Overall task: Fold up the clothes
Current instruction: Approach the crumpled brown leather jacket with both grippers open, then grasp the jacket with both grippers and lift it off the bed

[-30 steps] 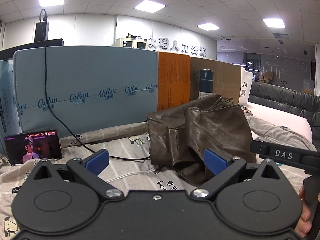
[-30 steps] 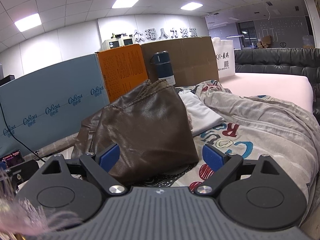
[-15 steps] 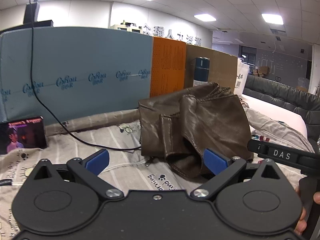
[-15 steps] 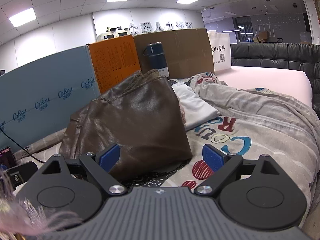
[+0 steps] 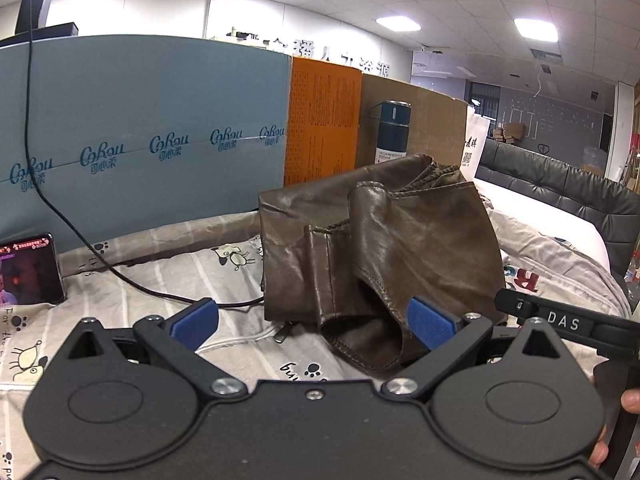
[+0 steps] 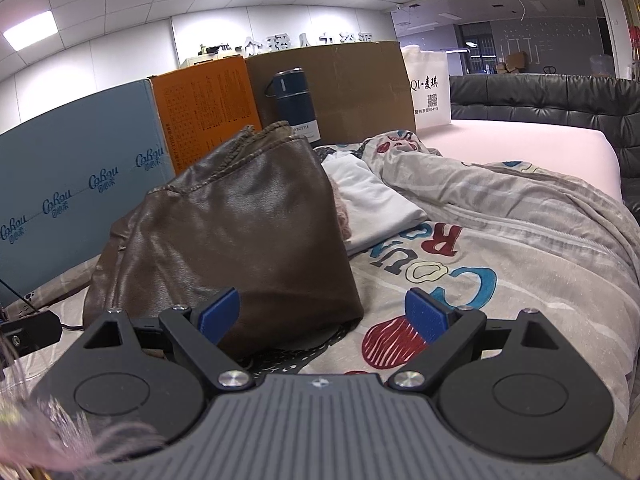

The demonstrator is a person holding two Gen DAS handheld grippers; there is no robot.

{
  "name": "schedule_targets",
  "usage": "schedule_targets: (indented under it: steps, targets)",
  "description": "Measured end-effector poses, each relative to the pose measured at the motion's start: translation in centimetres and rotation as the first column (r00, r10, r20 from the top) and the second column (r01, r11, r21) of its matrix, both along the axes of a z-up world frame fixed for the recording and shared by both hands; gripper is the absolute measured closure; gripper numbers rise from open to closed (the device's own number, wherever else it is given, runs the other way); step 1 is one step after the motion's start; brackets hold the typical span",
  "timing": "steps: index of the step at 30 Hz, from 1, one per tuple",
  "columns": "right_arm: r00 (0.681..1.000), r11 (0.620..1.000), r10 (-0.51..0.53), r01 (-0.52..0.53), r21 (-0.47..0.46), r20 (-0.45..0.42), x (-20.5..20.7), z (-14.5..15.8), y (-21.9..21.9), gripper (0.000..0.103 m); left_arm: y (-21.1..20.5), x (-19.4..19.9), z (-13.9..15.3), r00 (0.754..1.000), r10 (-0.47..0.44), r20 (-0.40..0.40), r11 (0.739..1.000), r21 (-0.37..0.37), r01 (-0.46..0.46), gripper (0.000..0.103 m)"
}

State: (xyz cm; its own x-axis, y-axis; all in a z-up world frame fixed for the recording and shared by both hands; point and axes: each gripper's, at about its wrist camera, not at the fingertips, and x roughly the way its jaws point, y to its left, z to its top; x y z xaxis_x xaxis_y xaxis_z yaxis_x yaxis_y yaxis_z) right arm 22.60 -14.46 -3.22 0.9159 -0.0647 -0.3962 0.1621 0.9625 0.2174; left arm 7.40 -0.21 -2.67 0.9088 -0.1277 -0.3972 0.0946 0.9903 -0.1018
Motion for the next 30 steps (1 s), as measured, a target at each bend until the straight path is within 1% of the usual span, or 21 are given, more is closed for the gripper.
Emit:
schedule_targets:
  steps: [2, 4, 6, 9, 11, 14, 15, 16, 18, 21, 23, 24, 26, 29, 30]
  targets:
    - [1.000, 1.000, 0.004, -0.004, 0.012, -0.004, 0.2, -0.1, -0.3, 0.014, 0.2, 0.4, -0.3, 0.999, -0.008, -0.032, 1.000, -0.025, 0.007, 0.000]
    - [1.000, 1.000, 0.012, -0.011, 0.027, -0.005, 0.3, -0.1, -0.7, 0.014, 0.9, 1.0, -0.9, 0.997, -0.025, -0.074, 0.995, -0.095, 0.018, 0.000]
    - [1.000, 0.998, 0.026, -0.026, 0.060, 0.000, 0.6, -0.1, -1.6, 0.014, 1.9, 1.6, -1.5, 0.993, -0.037, -0.115, 0.985, -0.170, 0.017, 0.000]
    - [0.997, 0.990, 0.067, -0.070, 0.119, 0.030, 1.2, 0.3, -3.3, 0.014, 3.4, 2.8, -2.3, 0.986, -0.041, -0.159, 0.961, -0.278, -0.005, 0.002]
    - [0.994, 0.985, 0.093, -0.099, 0.144, 0.049, 2.0, 1.0, -4.4, 0.014, 4.2, 3.7, -2.8, 0.983, -0.055, -0.175, 0.937, -0.350, -0.010, 0.002]
    - [0.987, 0.977, 0.140, -0.150, 0.153, 0.075, 4.0, 2.2, -5.8, 0.014, 5.0, 5.2, -3.5, 0.981, -0.058, -0.184, 0.906, -0.423, -0.026, 0.003]
    - [0.984, 0.973, 0.159, -0.170, 0.156, 0.081, 4.8, 2.5, -6.1, 0.014, 5.2, 5.7, -3.5, 0.983, -0.051, -0.179, 0.900, -0.435, -0.032, 0.004]
    - [0.980, 0.969, 0.184, -0.194, 0.155, 0.077, 5.8, 2.7, -6.4, 0.014, 5.3, 6.1, -3.6, 0.984, -0.044, -0.172, 0.894, -0.445, -0.038, 0.008]
    - [0.968, 0.957, 0.244, -0.250, 0.146, 0.060, 7.8, 2.9, -6.6, 0.014, 5.2, 7.1, -3.6, 0.988, -0.036, -0.152, 0.892, -0.451, -0.037, 0.012]
    - [0.958, 0.951, 0.282, -0.285, 0.118, 0.045, 10.4, 2.9, -6.3, 0.014, 4.9, 8.5, -3.4, 0.992, -0.011, -0.125, 0.900, -0.433, -0.045, 0.017]
    - [0.954, 0.944, 0.298, -0.301, 0.138, 0.037, 12.1, 2.7, -6.3, 0.014, 4.9, 9.3, -3.5, 0.993, -0.012, -0.119, 0.898, -0.438, -0.042, 0.026]
    - [0.951, 0.938, 0.308, -0.310, 0.156, 0.036, 12.9, 2.5, -6.4, 0.014, 4.8, 9.7, -3.6, 0.993, -0.016, -0.118, 0.899, -0.436, -0.037, 0.028]
    - [0.940, 0.923, 0.339, -0.340, 0.178, 0.039, 14.5, 2.2, -6.4, 0.014, 4.6, 10.4, -3.8, 0.993, -0.026, -0.116, 0.902, -0.431, -0.027, 0.039]
    - [0.938, 0.914, 0.346, -0.345, 0.214, 0.035, 16.4, 1.5, -6.1, 0.013, 3.9, 10.9, -3.9, 0.996, -0.028, -0.081, 0.917, -0.400, -0.007, 0.043]
    - [0.938, 0.914, 0.345, -0.346, 0.212, 0.044, 16.6, 1.5, -5.9, 0.020, 3.6, 11.0, -3.9, 0.997, -0.026, -0.068, 0.923, -0.385, -0.003, 0.045]
